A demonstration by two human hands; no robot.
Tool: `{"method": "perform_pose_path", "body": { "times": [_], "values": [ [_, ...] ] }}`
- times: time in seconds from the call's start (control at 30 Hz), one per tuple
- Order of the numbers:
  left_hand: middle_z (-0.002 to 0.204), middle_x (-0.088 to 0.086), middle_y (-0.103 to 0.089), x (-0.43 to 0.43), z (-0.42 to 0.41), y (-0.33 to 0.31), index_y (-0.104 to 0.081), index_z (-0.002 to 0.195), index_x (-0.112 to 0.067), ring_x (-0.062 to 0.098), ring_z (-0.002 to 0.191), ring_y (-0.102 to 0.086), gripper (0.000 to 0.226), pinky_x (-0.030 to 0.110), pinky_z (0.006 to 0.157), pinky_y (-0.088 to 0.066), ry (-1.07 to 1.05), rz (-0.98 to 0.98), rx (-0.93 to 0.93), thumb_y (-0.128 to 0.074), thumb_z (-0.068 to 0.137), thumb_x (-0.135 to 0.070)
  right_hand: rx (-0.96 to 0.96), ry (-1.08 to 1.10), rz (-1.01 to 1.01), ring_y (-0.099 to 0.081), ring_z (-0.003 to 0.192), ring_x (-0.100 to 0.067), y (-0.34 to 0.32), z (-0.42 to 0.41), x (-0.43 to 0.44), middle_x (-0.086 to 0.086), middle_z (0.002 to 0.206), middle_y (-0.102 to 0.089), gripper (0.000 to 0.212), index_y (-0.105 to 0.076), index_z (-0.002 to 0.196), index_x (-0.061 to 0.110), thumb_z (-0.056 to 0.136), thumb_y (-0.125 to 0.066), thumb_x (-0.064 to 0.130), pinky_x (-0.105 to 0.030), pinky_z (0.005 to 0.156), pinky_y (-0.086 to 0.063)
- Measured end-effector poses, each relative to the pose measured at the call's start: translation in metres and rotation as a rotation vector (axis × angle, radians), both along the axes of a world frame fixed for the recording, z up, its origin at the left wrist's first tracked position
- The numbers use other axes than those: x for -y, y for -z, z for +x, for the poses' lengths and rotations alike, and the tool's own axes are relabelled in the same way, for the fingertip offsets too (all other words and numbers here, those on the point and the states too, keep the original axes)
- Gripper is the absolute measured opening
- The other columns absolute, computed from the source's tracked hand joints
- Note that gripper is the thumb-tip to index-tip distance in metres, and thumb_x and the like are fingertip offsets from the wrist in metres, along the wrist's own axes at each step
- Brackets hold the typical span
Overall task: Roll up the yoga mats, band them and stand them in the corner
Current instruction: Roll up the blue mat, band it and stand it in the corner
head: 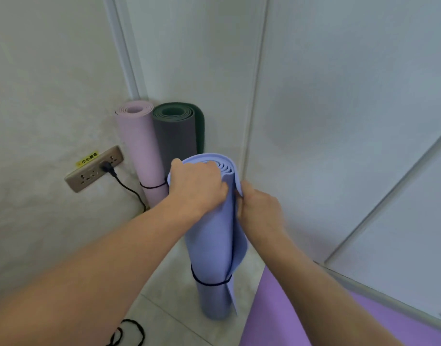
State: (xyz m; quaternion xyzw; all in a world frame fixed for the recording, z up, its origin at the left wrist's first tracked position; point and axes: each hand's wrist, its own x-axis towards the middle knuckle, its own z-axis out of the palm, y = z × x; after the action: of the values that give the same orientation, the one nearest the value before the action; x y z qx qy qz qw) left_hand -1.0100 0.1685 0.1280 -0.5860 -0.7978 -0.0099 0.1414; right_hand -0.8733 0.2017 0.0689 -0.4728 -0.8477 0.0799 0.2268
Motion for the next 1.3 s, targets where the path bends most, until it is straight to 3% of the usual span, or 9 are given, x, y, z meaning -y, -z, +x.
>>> {"method": "perform_pose_path", "body": {
  "times": [0.13,0.27,0.4,0.53,0.67,0.8,1.03,1.2,1.3],
  "values": [
    [0.061,-0.005,-0.042,0.009,-0.001,0.002,-0.046,0.08,-0.02,0.022,0.059,-0.044,0.025,0.038,0.073,-0.023,-0.025,-0.012,-0.017,-0.039,0.095,-0.039,-0.113,0.02,-0.021,-0.062,0.083,-0.042,0.009,-0.008,0.007,-0.017,0.091,-0.069,0.025,-0.059,0.11,0.006,0.103,-0.042,0.023,-0.036,0.062,-0.028],
    [0.086,0.0,-0.067,0.014,0.002,-0.008,-0.062,0.084,-0.017,0.025,0.079,-0.054,0.048,0.044,0.089,-0.031,-0.046,-0.048,0.215,-0.029,0.098,-0.049,-0.255,-0.053,-0.121,-0.06,0.09,-0.037,0.014,-0.024,0.012,-0.012,0.101,-0.066,0.031,-0.057,0.122,0.011,0.098,-0.044,0.024,-0.041,0.072,-0.046],
    [0.089,-0.001,-0.068,0.009,-0.002,-0.024,-0.074,0.088,-0.02,0.024,0.094,-0.055,0.081,0.045,0.11,-0.028,-0.146,-0.139,0.524,-0.018,0.089,-0.079,-0.368,-0.245,-0.261,-0.048,0.088,-0.02,0.038,-0.027,0.036,-0.003,0.105,-0.045,0.084,-0.029,0.156,0.012,0.076,-0.052,0.024,-0.033,0.075,-0.045],
    [0.064,-0.002,-0.047,0.01,-0.009,-0.003,-0.055,0.08,-0.013,0.024,0.072,-0.049,0.052,0.045,0.1,-0.031,-0.107,-0.083,0.206,-0.041,0.097,-0.06,-0.619,-0.233,-0.486,-0.051,0.09,-0.001,0.073,-0.02,0.036,0.001,0.105,-0.051,0.068,-0.045,0.148,0.018,0.081,-0.048,0.003,-0.024,0.083,-0.048],
    [0.065,0.001,-0.049,-0.002,-0.022,0.0,-0.04,0.067,-0.016,0.024,0.066,-0.045,0.05,0.046,0.099,-0.031,-0.093,-0.079,0.262,-0.044,0.099,-0.054,-0.713,0.346,-1.066,-0.056,0.09,-0.018,0.144,0.0,0.033,-0.001,0.096,-0.056,0.01,-0.056,0.096,0.026,0.099,-0.047,0.023,-0.038,0.082,-0.052],
    [0.065,0.002,-0.048,-0.014,-0.022,0.006,-0.041,0.067,-0.014,0.02,0.059,-0.039,0.052,0.047,0.099,-0.03,-0.077,-0.067,0.236,-0.043,0.099,-0.056,-0.886,0.635,-1.61,-0.056,0.075,-0.031,0.193,-0.011,0.058,-0.014,0.084,-0.056,0.022,-0.055,0.087,0.004,0.101,-0.053,0.021,-0.036,0.06,-0.05],
    [0.069,0.001,-0.047,-0.011,-0.032,-0.005,-0.039,0.07,-0.015,0.026,0.072,-0.051,0.058,0.036,0.069,-0.032,0.054,-0.245,0.244,-0.075,0.073,-0.06,-1.135,0.7,-1.679,-0.04,0.054,-0.023,0.22,-0.03,0.045,-0.011,0.066,-0.045,0.02,-0.051,0.079,0.003,0.094,-0.051,-0.01,-0.032,0.052,-0.036],
    [0.074,0.0,-0.047,-0.006,-0.04,-0.007,-0.035,0.074,-0.017,0.027,0.079,-0.049,0.053,0.034,0.072,-0.03,0.036,-0.283,0.262,-0.077,0.077,-0.048,-1.127,0.773,-1.732,-0.053,0.062,-0.024,0.233,-0.036,0.056,-0.011,0.071,-0.057,0.01,-0.059,0.096,-0.002,0.101,-0.053,0.003,-0.031,0.055,-0.048],
    [0.075,-0.001,-0.046,-0.007,-0.041,-0.006,-0.034,0.074,-0.018,0.027,0.081,-0.049,0.051,0.033,0.074,-0.029,0.009,-0.298,0.261,-0.076,0.079,-0.046,-1.16,0.757,-1.715,-0.045,0.056,-0.021,0.23,-0.045,0.054,-0.009,0.063,-0.05,0.026,-0.054,0.079,0.003,0.103,-0.042,-0.001,-0.028,0.049,-0.04]
  ]
}}
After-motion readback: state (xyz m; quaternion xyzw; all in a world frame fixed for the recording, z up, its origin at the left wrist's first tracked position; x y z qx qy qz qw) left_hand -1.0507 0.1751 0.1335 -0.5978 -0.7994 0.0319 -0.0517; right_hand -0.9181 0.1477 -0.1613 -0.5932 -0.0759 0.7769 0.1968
